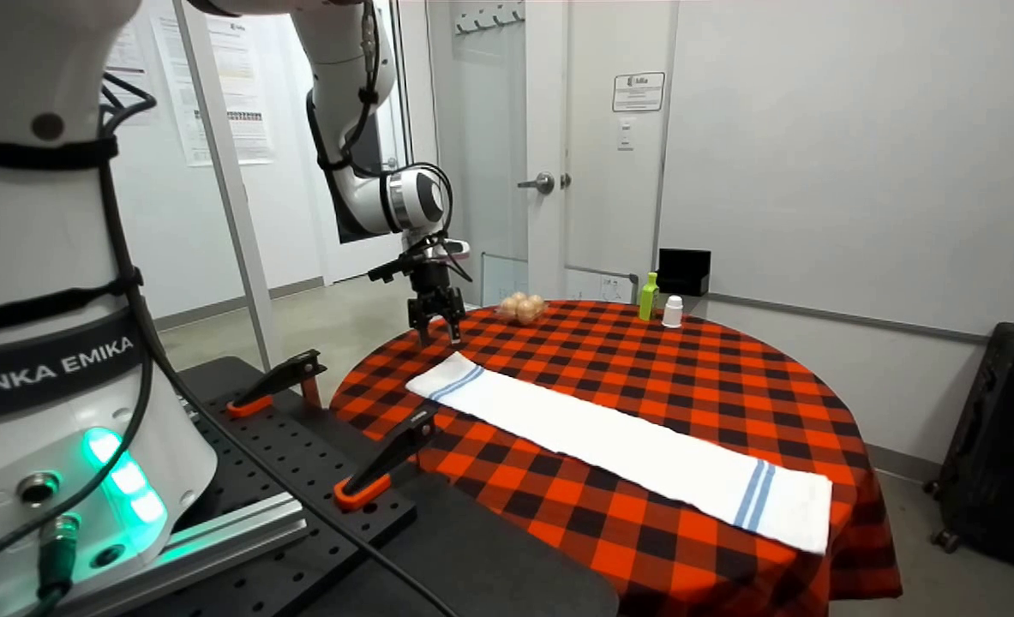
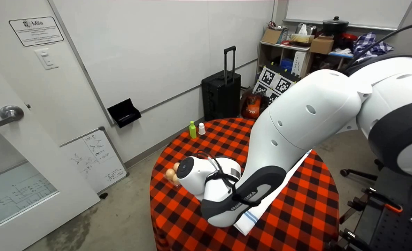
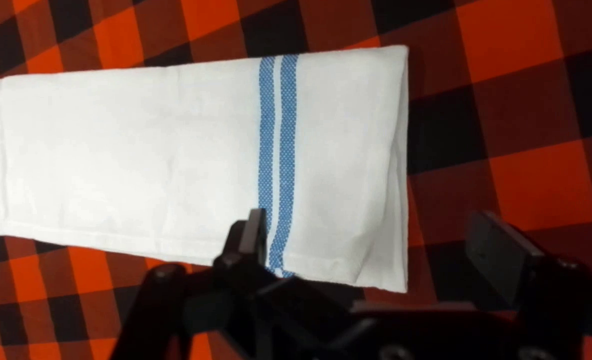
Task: Fold the towel on the table
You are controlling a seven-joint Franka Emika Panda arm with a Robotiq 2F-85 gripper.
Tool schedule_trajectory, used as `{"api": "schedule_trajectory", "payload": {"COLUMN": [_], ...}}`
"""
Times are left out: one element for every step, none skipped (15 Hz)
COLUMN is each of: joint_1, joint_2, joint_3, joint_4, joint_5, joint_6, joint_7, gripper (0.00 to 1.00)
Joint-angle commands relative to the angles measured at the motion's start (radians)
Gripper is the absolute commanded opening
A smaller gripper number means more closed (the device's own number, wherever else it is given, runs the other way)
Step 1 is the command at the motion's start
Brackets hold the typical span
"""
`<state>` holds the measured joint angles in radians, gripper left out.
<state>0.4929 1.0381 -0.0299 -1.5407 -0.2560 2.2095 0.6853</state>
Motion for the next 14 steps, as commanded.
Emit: {"api": "schedule_trajectory", "payload": {"joint_1": [0.01,0.009,0.002,-0.006,-0.009,-0.013,-0.014,-0.014,-0.012,-0.011,-0.01,-0.008,-0.009,-0.01], "joint_2": [0.04,0.047,0.048,0.051,0.054,0.057,0.059,0.063,0.065,0.07,0.072,0.077,0.081,0.087], "joint_3": [-0.025,-0.029,-0.027,-0.023,-0.021,-0.019,-0.019,-0.017,-0.016,-0.015,-0.013,-0.013,-0.011,-0.008], "joint_4": [0.028,0.027,0.023,0.02,0.019,0.02,0.021,0.024,0.027,0.033,0.035,0.039,0.042,0.046], "joint_5": [0.002,0.004,0.01,0.017,0.021,0.026,0.029,0.032,0.033,0.033,0.034,0.034,0.034,0.035], "joint_6": [0.025,0.027,0.033,0.04,0.044,0.048,0.049,0.05,0.049,0.047,0.046,0.044,0.044,0.049], "joint_7": [0.036,0.041,0.041,0.039,0.038,0.035,0.034,0.03,0.028,0.025,0.023,0.022,0.02,0.016], "gripper": [1.0,1.0,1.0,1.0,1.0,1.0,1.0,1.0,1.0,1.0,1.0,1.0,1.0,1.0]}}
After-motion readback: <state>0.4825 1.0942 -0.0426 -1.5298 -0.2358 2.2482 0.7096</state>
